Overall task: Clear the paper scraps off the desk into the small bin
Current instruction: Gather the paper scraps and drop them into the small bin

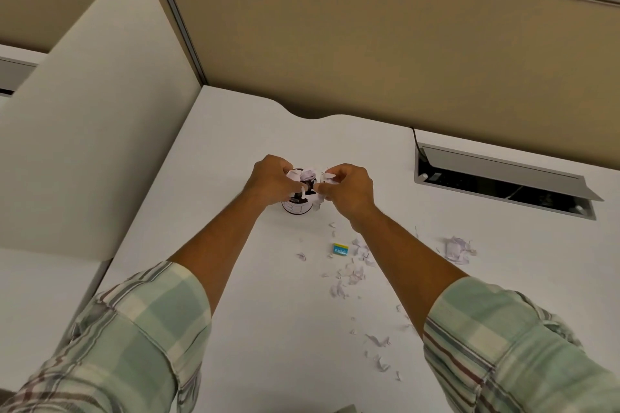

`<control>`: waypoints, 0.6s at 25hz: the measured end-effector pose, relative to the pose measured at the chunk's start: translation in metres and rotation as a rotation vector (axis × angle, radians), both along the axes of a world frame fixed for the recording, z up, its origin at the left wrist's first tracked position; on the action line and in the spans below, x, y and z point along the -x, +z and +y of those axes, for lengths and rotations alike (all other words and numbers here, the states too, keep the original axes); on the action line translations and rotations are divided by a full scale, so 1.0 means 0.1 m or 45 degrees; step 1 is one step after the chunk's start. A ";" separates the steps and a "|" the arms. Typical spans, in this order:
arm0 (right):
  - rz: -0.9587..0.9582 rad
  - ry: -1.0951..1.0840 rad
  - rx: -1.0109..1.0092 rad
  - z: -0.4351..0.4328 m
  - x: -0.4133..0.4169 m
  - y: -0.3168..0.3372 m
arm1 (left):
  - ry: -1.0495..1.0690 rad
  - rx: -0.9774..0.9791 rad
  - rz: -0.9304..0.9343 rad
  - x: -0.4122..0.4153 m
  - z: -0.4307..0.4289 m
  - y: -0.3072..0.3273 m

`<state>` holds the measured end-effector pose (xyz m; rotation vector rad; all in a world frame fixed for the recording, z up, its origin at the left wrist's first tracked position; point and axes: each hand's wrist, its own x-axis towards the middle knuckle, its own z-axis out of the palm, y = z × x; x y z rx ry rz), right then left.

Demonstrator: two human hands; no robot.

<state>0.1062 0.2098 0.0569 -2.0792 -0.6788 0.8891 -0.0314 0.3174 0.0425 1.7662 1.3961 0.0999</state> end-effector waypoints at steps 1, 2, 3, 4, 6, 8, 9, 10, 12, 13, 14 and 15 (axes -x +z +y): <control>-0.007 -0.008 -0.001 0.02 -0.01 0.00 | 0.035 0.038 -0.038 0.02 0.02 0.01; -0.015 -0.016 -0.006 0.03 -0.02 -0.01 | 0.068 0.064 -0.069 0.04 0.03 0.02; -0.023 -0.025 -0.014 0.05 -0.03 -0.01 | 0.094 0.081 -0.089 0.06 0.04 0.04; -0.029 -0.034 -0.021 0.07 -0.04 -0.02 | 0.111 0.096 -0.108 0.08 0.04 0.05; -0.038 -0.045 -0.033 0.10 -0.05 -0.04 | 0.115 0.106 -0.134 0.13 0.04 0.06; -0.046 -0.040 -0.039 0.13 -0.05 -0.04 | 0.109 0.084 -0.134 0.18 0.02 0.06; -0.052 -0.033 -0.040 0.15 -0.05 -0.05 | 0.114 0.077 -0.134 0.20 0.02 0.05; -0.056 -0.026 -0.041 0.16 -0.05 -0.06 | 0.117 0.072 -0.132 0.23 0.03 0.05; -0.063 -0.020 -0.038 0.19 -0.05 -0.08 | 0.100 0.053 -0.104 0.26 0.05 0.07; -0.068 -0.018 -0.037 0.19 -0.05 -0.10 | 0.075 0.034 -0.079 0.26 0.06 0.08; -0.079 -0.019 -0.035 0.20 -0.04 -0.11 | 0.039 0.004 -0.046 0.24 0.06 0.09; -0.096 -0.021 -0.032 0.21 -0.04 -0.12 | -0.002 -0.028 -0.010 0.21 0.05 0.11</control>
